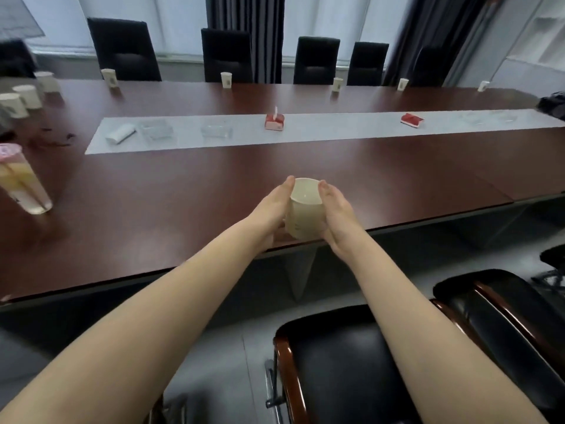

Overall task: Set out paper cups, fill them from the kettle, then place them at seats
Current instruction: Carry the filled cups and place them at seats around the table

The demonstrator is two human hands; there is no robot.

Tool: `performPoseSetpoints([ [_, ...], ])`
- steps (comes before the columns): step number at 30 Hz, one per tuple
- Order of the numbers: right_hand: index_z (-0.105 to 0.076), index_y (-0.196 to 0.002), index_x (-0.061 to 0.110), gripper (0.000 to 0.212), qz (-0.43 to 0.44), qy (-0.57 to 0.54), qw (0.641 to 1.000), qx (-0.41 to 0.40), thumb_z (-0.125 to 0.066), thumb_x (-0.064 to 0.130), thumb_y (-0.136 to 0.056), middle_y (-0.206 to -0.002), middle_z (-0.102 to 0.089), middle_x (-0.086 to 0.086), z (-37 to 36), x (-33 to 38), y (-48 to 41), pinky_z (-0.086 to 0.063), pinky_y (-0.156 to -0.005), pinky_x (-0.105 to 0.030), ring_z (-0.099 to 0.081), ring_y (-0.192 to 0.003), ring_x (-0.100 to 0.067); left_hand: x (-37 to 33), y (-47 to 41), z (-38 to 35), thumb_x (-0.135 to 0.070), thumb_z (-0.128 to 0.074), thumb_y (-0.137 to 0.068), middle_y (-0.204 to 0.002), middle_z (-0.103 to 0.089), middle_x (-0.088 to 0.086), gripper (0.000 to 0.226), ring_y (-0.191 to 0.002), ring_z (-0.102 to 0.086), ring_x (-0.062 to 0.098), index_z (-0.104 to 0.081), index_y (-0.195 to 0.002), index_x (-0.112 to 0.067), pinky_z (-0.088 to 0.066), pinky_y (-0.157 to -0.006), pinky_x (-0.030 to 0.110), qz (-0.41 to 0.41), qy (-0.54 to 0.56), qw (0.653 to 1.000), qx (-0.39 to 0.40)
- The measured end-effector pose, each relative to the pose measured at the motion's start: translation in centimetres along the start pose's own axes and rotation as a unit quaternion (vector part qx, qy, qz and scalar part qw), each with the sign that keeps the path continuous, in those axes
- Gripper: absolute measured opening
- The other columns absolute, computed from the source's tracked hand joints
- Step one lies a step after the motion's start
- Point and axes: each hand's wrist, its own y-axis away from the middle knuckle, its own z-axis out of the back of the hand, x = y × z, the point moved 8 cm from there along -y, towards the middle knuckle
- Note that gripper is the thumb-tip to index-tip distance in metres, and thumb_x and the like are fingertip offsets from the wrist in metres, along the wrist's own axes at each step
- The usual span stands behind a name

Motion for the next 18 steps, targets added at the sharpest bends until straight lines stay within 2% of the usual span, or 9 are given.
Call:
performPoseSetpoints([
  [2,-0.054,-0.103,0.035,0.016,-0.004,0.004,1.0,0.014,-0.041,0.044,-0.099,-0.114,-0.061,0.005,0.1,-0.4,-3.6,-0.049,-0.095,-0.052,-0.058,-0.112,-0.025,-0.5,-3.2,0.4,-0.055,-0.029,-0.099,-0.093,-0.07,0.0,0.038,-0.075,-0.07,0.019,-0.058,-0.108,-0.032,-0.056,-0.082,0.041,-0.003,0.007,1.0,-0.024],
  [5,-0.054,-0.098,0.037,0.016,-0.009,0.009,1.0,0.015,-0.04,0.042,-0.1,-0.11,-0.061,0.008,0.7,-1.5,-9.2,-0.047,-0.098,-0.052,-0.057,-0.113,-0.024,-0.4,-8.2,0.9,-0.054,-0.03,-0.099,-0.108,-0.067,0.004,0.041,-0.09,-0.067,0.023,-0.056,-0.119,-0.029,-0.058,-0.076,0.039,0.01,0.021,0.999,-0.044],
  [7,-0.055,-0.098,0.036,0.017,-0.01,0.006,1.0,0.008,-0.04,0.041,-0.1,-0.11,-0.061,0.007,1.2,-2.6,-12.6,-0.047,-0.096,-0.048,-0.057,-0.112,-0.024,0.0,-11.6,1.0,-0.053,-0.031,-0.099,-0.112,-0.066,0.004,0.042,-0.092,-0.066,0.023,-0.055,-0.122,-0.028,-0.058,-0.07,0.034,0.013,0.026,0.998,-0.055],
  [8,-0.056,-0.098,0.035,0.017,-0.009,0.003,1.0,0.002,-0.04,0.04,-0.1,-0.109,-0.062,0.006,1.5,-3.4,-14.4,-0.048,-0.092,-0.045,-0.057,-0.11,-0.024,0.5,-13.4,1.0,-0.053,-0.031,-0.099,-0.114,-0.065,0.004,0.042,-0.094,-0.066,0.024,-0.055,-0.123,-0.028,-0.058,-0.071,0.035,0.014,0.027,0.998,-0.058],
  [11,-0.057,-0.097,0.033,0.018,-0.012,0.003,1.0,-0.016,-0.04,0.037,-0.101,-0.105,-0.063,0.006,2.6,-6.0,-18.8,-0.046,-0.079,-0.033,-0.058,-0.103,-0.021,2.4,-18.6,1.0,-0.053,-0.031,-0.099,-0.12,-0.063,0.003,0.043,-0.104,-0.063,0.025,-0.054,-0.125,-0.028,-0.054,-0.089,0.044,0.011,0.028,0.997,-0.07],
  [14,-0.058,-0.098,0.035,0.019,-0.011,0.013,1.0,-0.023,-0.04,0.038,-0.101,-0.106,-0.063,0.007,3.7,-8.8,-22.0,-0.044,-0.082,-0.033,-0.058,-0.107,-0.021,4.5,-22.5,0.8,-0.058,-0.032,-0.095,-0.126,-0.061,0.001,0.049,-0.111,-0.06,0.024,-0.053,-0.129,-0.029,-0.048,-0.098,0.046,0.006,0.02,0.997,-0.079],
  [18,-0.056,-0.105,0.032,0.018,-0.023,-0.004,0.999,-0.035,-0.039,0.036,-0.101,-0.106,-0.063,0.008,5.5,-13.1,-25.4,-0.047,-0.087,-0.032,-0.059,-0.107,-0.017,8.6,-27.3,0.3,-0.069,-0.033,-0.077,-0.127,-0.061,-0.002,0.067,-0.116,-0.058,0.021,-0.054,-0.128,-0.032,-0.042,-0.105,0.044,0.026,0.01,0.995,-0.093],
])
